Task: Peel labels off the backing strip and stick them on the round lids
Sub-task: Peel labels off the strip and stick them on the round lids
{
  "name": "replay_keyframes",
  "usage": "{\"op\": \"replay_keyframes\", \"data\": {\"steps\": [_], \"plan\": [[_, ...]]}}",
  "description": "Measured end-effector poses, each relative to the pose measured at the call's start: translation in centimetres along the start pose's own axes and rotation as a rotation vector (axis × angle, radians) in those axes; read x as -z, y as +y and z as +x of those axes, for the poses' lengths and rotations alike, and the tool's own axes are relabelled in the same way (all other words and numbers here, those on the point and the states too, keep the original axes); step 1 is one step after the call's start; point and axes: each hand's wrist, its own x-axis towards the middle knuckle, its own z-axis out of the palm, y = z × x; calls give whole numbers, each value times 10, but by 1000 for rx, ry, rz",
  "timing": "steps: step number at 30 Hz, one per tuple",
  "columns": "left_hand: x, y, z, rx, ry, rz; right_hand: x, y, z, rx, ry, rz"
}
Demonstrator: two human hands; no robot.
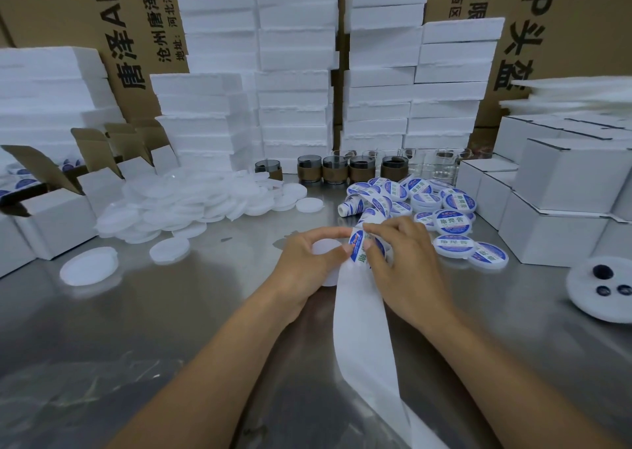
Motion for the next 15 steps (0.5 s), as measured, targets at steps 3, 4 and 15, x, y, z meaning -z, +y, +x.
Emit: {"op": "replay_keyframes", "data": {"steps": [3, 4, 15], "plan": [[1, 0, -1, -21, -8, 12, 0, 0, 0, 4, -18, -8], [1, 0, -1, -22, -10, 10, 1, 0, 0, 7, -18, -10], [-1, 0, 0, -49, 5, 49, 0, 1, 1, -30, -17, 36]]}}
